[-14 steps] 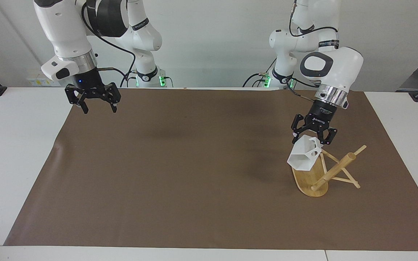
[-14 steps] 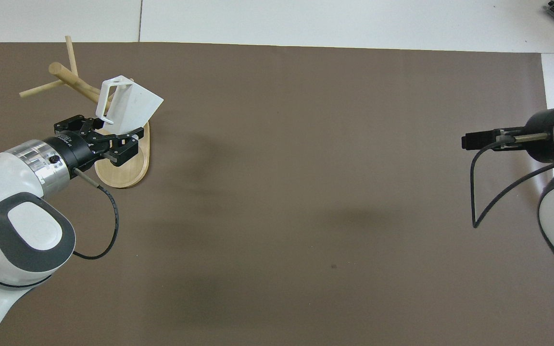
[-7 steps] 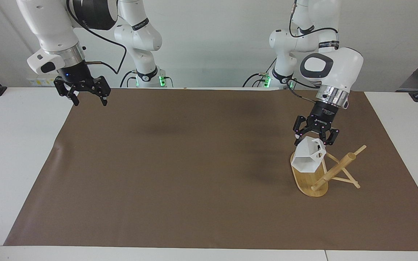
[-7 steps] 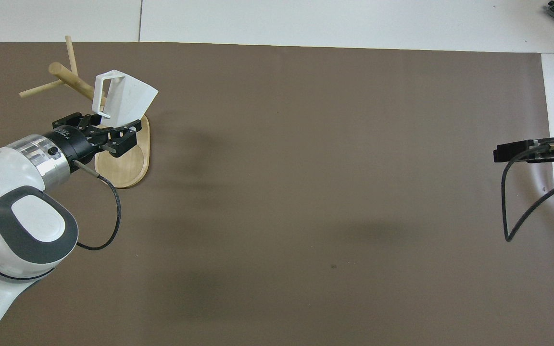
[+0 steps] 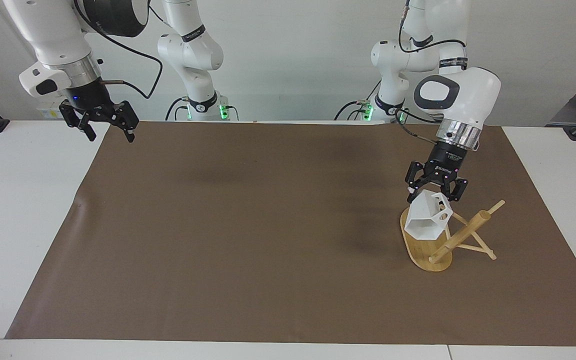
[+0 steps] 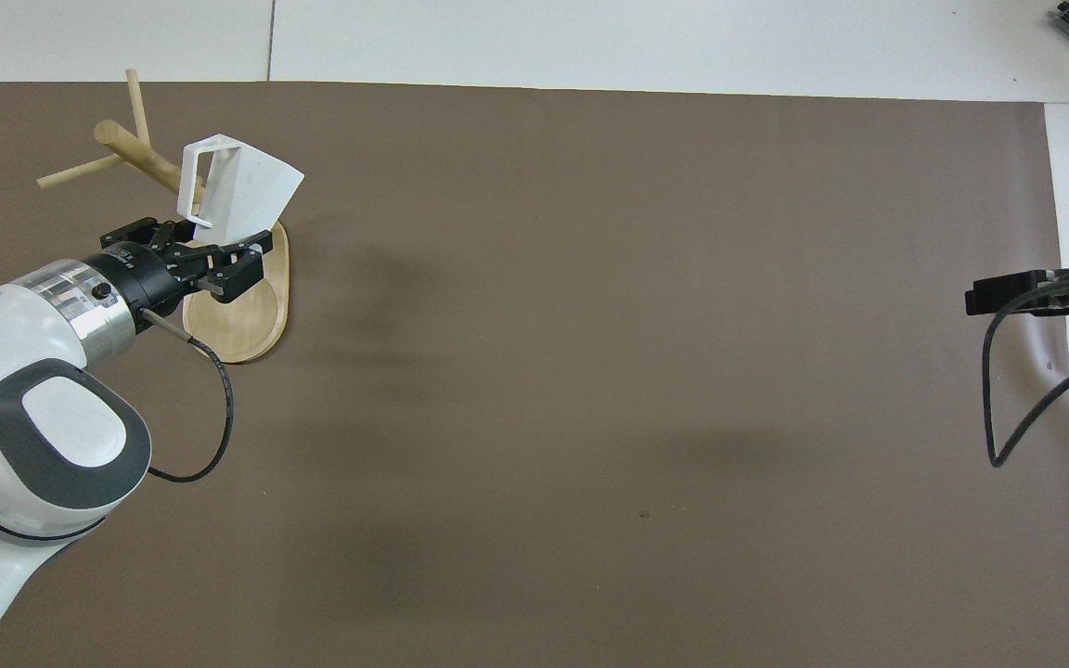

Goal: Hang cup on rack
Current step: 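Lower the cup handle onto the rack peg with the left gripper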

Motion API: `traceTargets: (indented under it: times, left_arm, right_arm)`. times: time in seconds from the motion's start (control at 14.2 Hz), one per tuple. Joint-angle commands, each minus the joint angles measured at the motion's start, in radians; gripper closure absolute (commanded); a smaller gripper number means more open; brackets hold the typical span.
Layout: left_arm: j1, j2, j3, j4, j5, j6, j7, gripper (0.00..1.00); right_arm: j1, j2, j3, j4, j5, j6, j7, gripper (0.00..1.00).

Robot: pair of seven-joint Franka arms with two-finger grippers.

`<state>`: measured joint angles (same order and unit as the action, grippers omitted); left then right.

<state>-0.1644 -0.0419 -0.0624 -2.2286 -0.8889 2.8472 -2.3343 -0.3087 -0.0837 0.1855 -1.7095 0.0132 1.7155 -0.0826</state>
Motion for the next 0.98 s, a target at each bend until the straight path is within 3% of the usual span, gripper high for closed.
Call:
traceTargets:
  times: [0.0, 0.91]
  left_arm:
    - [0.003, 0.013, 0.003, 0.011, 0.005, 0.024, -0.023, 1.00]
    - [0.019, 0.027, 0.007, 0.003, 0.005, 0.046, -0.013, 1.00]
  right_arm:
    - [-0.009, -0.008, 0.005, 0.004, -0.010, -0.019, -0.011, 0.00]
    - [0.003, -0.008, 0.011, -0.001, 0.002, -0.019, 0.069, 0.00]
